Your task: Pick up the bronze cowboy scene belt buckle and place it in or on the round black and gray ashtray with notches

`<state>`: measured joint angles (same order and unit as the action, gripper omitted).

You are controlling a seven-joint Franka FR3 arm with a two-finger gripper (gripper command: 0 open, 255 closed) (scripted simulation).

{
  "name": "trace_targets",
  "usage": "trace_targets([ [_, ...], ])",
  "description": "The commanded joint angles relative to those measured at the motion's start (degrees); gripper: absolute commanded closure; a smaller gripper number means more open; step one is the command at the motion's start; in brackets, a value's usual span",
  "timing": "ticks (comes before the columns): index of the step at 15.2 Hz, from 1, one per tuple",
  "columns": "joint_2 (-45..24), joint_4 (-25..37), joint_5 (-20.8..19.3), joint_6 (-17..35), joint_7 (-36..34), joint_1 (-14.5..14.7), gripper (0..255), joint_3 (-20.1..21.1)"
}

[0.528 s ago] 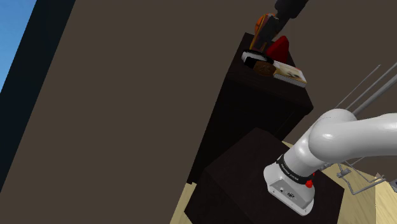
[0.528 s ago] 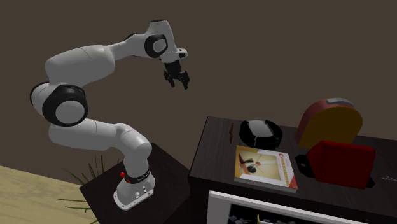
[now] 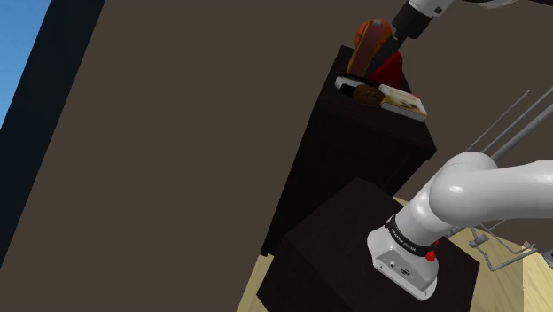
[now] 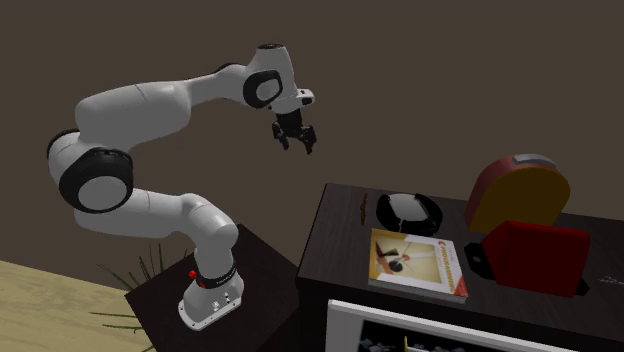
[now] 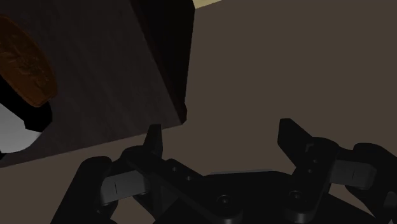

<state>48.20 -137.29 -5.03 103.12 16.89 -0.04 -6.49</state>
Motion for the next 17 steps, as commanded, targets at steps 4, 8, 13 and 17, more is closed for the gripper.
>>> trace_targets([
  [4,-1.37,-1.83,-2.23,4.19,10.25,-0.33,0,-8.87],
  [8,-4.64,-1.25,-3.31,7.47,18.66,0.05,0,-16.36],
  [13,-10.96,1.76,-2.99,11.24,29.62,2.34,0,-26.4],
  [17,-17.7,5.93,-0.46,13.65,39.21,6.0,0,-35.29],
])
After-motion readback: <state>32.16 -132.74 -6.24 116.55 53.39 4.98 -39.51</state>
